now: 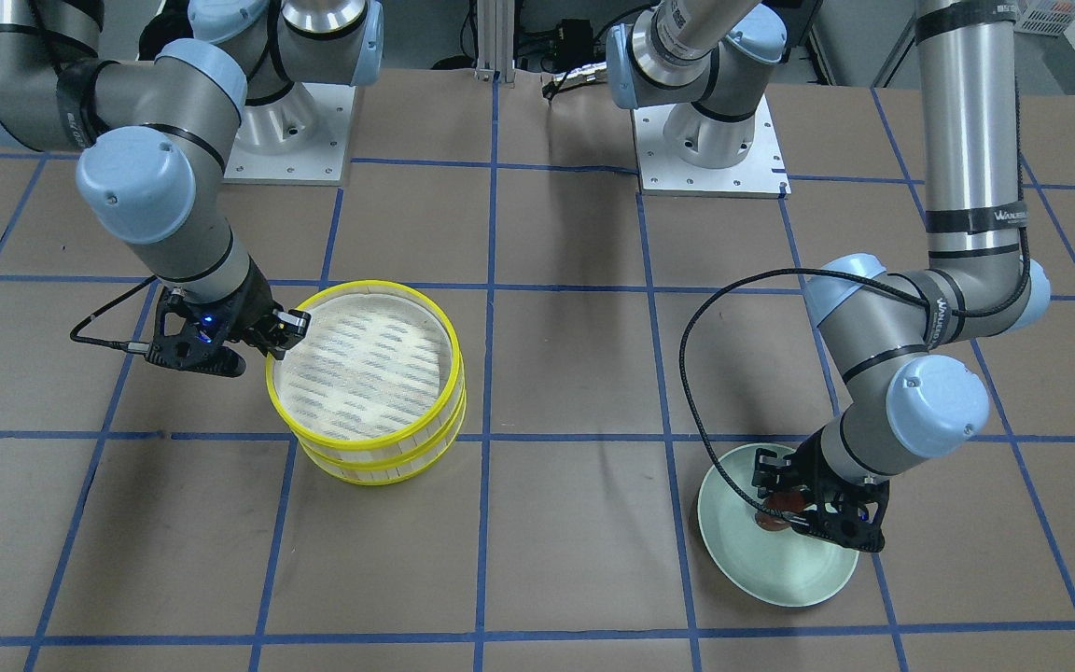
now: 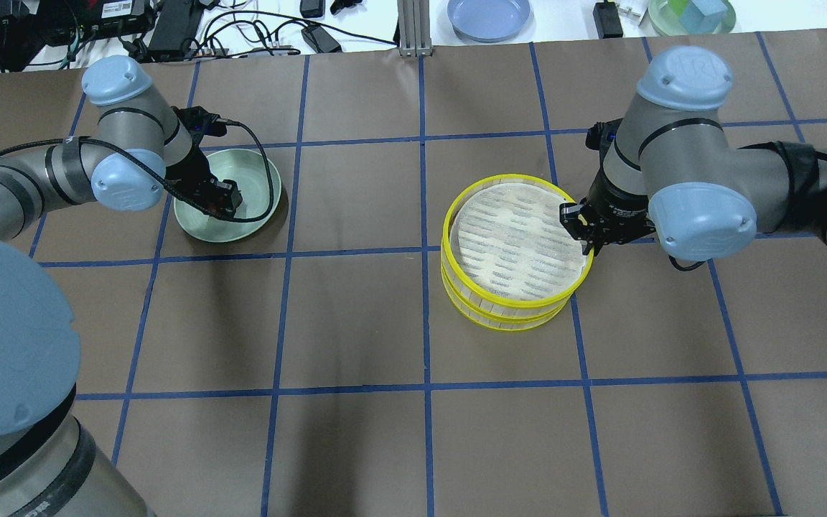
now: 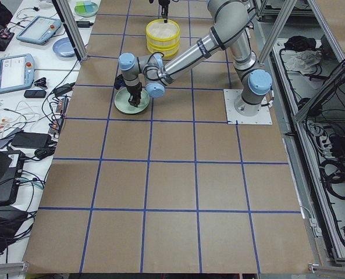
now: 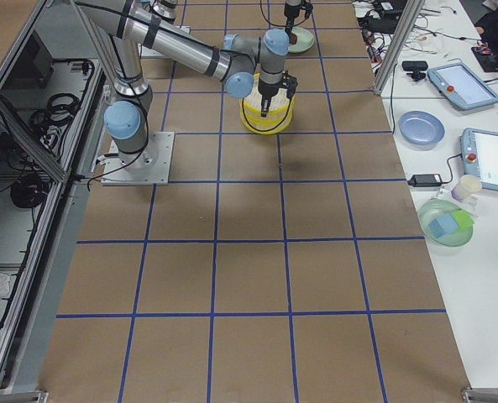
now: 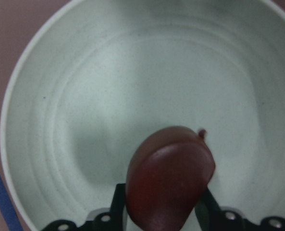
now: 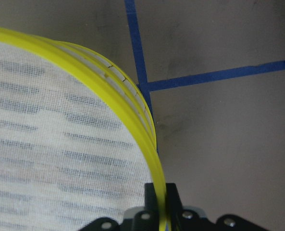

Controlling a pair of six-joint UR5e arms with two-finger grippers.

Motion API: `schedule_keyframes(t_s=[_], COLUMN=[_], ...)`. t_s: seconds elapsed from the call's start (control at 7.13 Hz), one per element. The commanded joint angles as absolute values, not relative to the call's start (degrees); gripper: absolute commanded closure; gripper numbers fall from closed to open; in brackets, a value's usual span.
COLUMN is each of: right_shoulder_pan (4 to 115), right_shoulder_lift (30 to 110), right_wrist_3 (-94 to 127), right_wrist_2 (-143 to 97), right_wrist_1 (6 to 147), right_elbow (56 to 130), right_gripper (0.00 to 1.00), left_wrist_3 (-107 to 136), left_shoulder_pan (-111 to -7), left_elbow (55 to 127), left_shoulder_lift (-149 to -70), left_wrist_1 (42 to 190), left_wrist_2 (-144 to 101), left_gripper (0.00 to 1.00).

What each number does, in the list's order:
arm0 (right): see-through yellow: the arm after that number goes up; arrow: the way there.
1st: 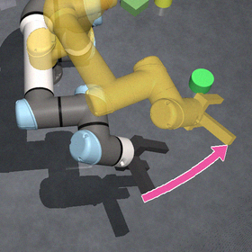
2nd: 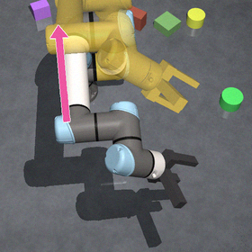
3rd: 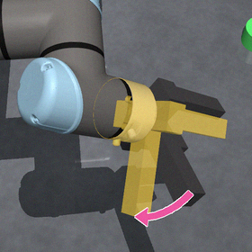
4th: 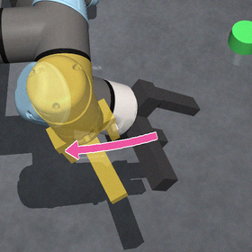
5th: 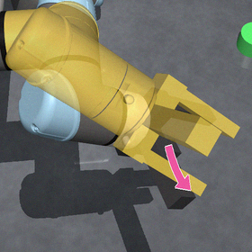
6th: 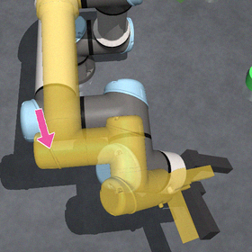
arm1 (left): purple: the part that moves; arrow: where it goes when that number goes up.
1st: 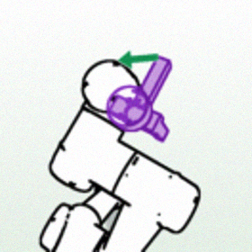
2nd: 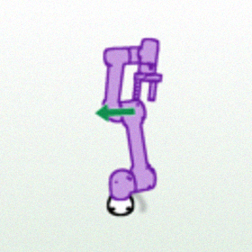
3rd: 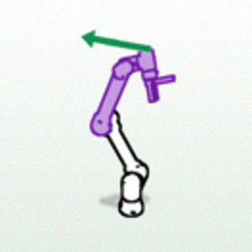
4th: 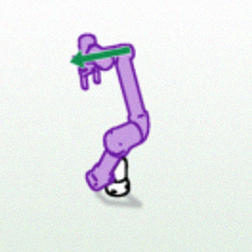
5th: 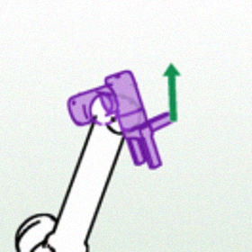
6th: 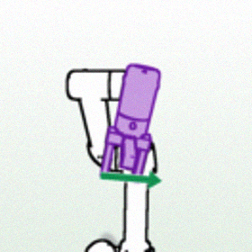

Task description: Stack buns with steamer

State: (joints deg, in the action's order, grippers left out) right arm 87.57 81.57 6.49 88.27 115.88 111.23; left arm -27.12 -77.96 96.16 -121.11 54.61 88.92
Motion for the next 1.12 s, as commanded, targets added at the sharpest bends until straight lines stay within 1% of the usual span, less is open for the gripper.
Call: schedule_keyframes(t_s=[0.0, 0.14, 0.28, 0.42, 0.56, 0.84, 0.98], right_shoulder_pan=[87.63, 87.63, 87.63, 87.63, 87.63, 86.75, 86.05], right_shoulder_lift=[80.78, 80.60, 80.60, 80.60, 80.68, 81.73, 83.30], right_wrist_3=[6.94, 7.20, 7.21, 7.38, 7.12, 3.80, 2.04], right_wrist_2=[88.68, 88.77, 88.86, 88.68, 88.59, 88.77, 88.94], right_wrist_1=[115.84, 116.19, 115.84, 114.80, 110.17, 93.86, 90.47], right_elbow=[110.66, 110.57, 110.39, 109.69, 106.90, 92.10, 87.41], right_gripper=[0.65, 0.28, 0.00, 0.00, 0.00, 0.00, 0.00], left_wrist_3=[-26.55, -26.19, -25.41, -22.62, -22.41, -22.32, -22.06], left_shoulder_pan=[-77.96, -77.96, -77.96, -78.05, -78.31, -78.40, -79.09], left_elbow=[95.98, 95.02, 94.14, 93.09, 92.90, 92.90, 92.90], left_shoulder_lift=[-120.77, -119.98, -119.36, -118.66, -117.09, -114.18, -112.78], left_wrist_1=[54.23, 54.32, 54.32, 54.66, 56.76, 61.67, 62.57], left_wrist_2=[88.94, 88.86, 88.68, 88.77, 88.86, 89.21, 88.86], left_gripper=[1.00, 1.00, 1.00, 1.00, 1.00, 1.00, 1.00])
